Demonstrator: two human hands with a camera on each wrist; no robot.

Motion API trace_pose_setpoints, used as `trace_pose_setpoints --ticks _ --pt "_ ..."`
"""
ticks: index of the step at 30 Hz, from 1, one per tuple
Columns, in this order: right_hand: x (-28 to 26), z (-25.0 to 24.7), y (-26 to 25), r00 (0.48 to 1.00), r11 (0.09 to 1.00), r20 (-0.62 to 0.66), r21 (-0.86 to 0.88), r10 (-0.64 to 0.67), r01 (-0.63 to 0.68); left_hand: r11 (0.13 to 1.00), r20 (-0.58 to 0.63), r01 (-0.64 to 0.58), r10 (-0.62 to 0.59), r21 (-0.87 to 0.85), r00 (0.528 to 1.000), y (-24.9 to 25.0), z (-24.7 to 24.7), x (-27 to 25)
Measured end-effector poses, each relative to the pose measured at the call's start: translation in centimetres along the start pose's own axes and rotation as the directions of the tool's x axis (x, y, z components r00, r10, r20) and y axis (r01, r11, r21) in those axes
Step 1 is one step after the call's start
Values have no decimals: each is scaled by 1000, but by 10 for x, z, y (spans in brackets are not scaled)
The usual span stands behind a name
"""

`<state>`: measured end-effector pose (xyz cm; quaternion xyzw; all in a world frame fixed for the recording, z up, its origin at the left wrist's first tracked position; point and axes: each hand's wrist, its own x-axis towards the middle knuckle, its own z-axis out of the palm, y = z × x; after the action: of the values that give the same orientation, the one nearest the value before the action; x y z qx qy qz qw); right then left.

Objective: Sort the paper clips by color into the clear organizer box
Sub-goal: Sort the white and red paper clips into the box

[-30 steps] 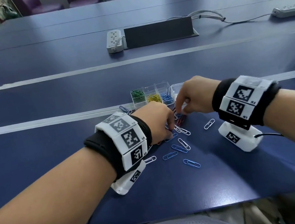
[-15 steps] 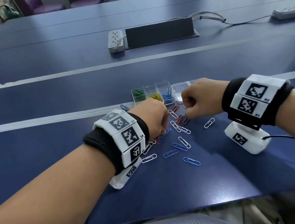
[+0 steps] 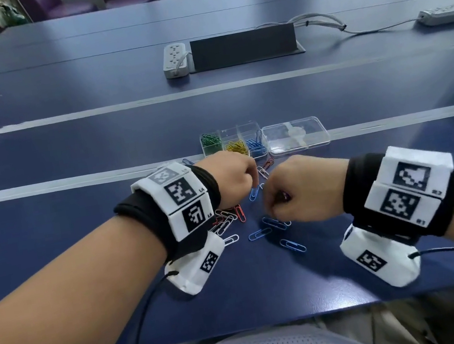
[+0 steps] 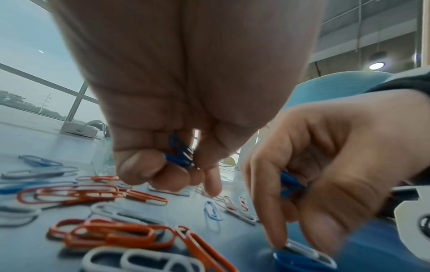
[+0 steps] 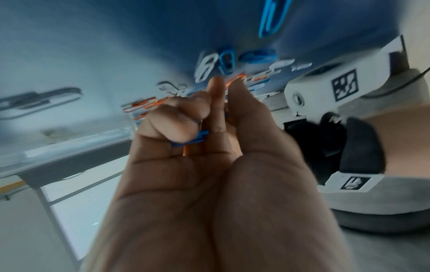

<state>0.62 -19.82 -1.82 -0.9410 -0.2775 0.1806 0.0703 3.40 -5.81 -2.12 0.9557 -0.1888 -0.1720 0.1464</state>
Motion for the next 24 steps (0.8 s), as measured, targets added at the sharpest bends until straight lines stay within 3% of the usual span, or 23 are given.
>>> trace_pose_setpoints --ticks 5,11,18,24 --pt "1 4 -9 999 996 30 -86 -22 24 997 -26 25 -24 76 999 4 5 4" --pt "-3 2 -6 999 999 -10 -23 -33 33 994 -36 11 -7 106 999 5 5 10" --pt "-2 -15 15 993 966 -32 237 110 -100 1000 -68 -5 5 4 998 1 3 8" --pt "3 -16 34 966 835 111 486 233 -257 1000 1 1 -1 -23 1000 -6 0 8"
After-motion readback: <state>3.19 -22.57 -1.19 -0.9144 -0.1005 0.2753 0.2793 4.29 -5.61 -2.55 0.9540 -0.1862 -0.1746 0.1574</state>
